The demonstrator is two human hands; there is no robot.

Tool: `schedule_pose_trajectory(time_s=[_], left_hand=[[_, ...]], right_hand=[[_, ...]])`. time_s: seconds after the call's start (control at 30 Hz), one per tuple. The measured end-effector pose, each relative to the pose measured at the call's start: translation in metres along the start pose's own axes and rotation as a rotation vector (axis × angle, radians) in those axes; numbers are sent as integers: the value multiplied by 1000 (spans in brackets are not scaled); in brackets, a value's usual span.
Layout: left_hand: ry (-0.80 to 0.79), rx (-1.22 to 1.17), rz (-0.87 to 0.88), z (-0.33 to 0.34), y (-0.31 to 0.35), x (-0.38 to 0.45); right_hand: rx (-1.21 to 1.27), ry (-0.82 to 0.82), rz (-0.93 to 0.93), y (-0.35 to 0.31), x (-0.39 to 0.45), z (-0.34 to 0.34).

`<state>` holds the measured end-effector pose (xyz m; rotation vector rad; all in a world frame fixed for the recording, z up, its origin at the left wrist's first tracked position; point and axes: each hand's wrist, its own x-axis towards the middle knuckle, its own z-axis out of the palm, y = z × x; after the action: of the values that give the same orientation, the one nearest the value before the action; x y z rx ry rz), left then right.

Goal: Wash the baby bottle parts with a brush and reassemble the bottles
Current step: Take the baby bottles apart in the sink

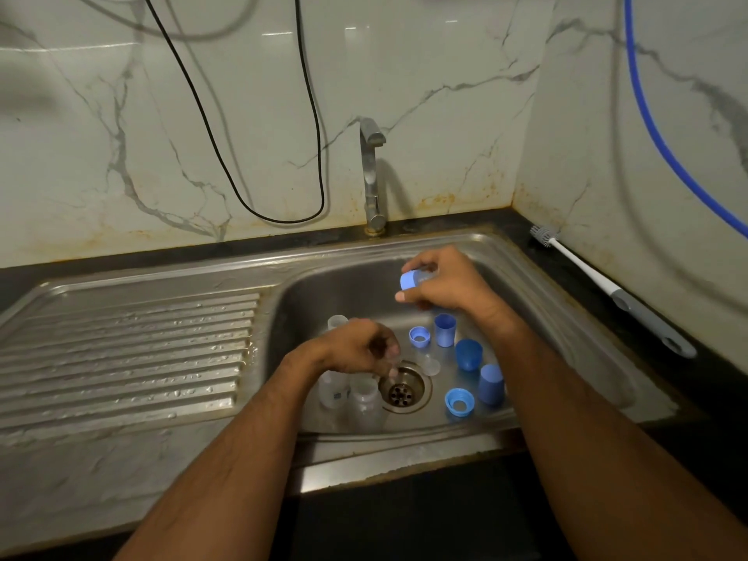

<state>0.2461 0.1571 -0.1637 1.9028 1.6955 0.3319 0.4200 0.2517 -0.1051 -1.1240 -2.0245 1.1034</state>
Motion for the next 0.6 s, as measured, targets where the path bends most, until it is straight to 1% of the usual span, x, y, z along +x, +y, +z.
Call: schedule_pose_trajectory(time_s=[0.07, 0.1, 0.2, 0.27, 0.33, 0.4, 0.47, 0.6], left_hand=[[169, -83, 19, -5, 1, 0], [250, -162, -3, -7, 4, -1], [421, -538, -73, -11, 13, -4], [463, -772, -92, -14, 17, -8], [451, -885, -84, -17, 18, -10], [443, -922, -66, -16, 17, -10], [470, -948, -58, -16, 16, -9], [537, -1022, -37, -19, 14, -9]], right_hand=[[19, -20, 13, 1, 0, 2], [16, -33, 3, 2, 0, 3], [-11, -79, -24, 4, -3, 8], [-6, -124, -31, 4, -4, 12], [50, -171, -4, 3, -6, 14], [151, -206, 19, 1, -9, 17], [257, -236, 30, -1, -11, 17], [567, -268, 119, -4, -10, 10]])
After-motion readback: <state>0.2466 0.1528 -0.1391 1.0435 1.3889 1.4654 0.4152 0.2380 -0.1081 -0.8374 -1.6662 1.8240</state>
